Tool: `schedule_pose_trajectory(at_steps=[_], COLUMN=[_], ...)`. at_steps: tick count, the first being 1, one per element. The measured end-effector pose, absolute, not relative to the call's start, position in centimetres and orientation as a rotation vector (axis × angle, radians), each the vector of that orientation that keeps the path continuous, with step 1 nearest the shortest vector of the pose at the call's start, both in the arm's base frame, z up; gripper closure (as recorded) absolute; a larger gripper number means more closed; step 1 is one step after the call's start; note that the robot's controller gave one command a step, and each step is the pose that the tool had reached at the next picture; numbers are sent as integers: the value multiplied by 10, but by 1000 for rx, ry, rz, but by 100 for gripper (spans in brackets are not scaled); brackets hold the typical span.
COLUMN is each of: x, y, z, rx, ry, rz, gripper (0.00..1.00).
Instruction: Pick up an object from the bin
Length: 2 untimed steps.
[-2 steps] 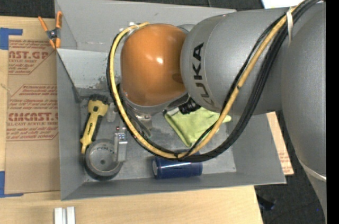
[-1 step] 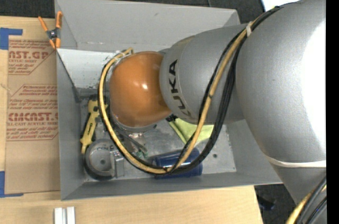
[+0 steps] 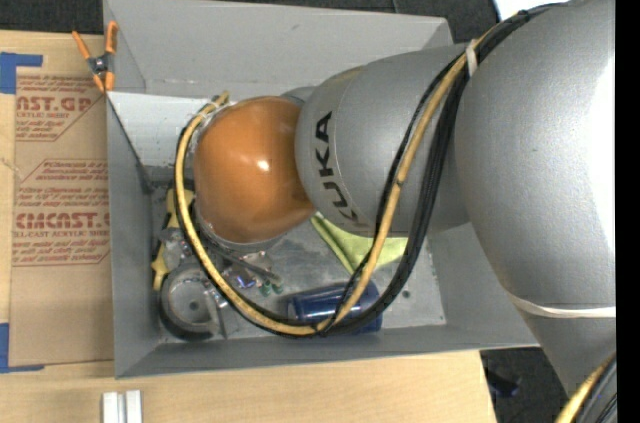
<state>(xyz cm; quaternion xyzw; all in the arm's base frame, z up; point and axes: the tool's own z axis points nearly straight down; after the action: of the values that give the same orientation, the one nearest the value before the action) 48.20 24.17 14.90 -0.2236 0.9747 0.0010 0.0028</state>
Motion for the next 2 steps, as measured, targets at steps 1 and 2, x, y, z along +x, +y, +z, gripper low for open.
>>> schedule_pose_trajectory(at_steps=[1,2], x=[478,486], y=[224,231], z=[107,82], rx=[-851,-1244], ry=[3030,2858], rz=[0,2], gripper=[0,0])
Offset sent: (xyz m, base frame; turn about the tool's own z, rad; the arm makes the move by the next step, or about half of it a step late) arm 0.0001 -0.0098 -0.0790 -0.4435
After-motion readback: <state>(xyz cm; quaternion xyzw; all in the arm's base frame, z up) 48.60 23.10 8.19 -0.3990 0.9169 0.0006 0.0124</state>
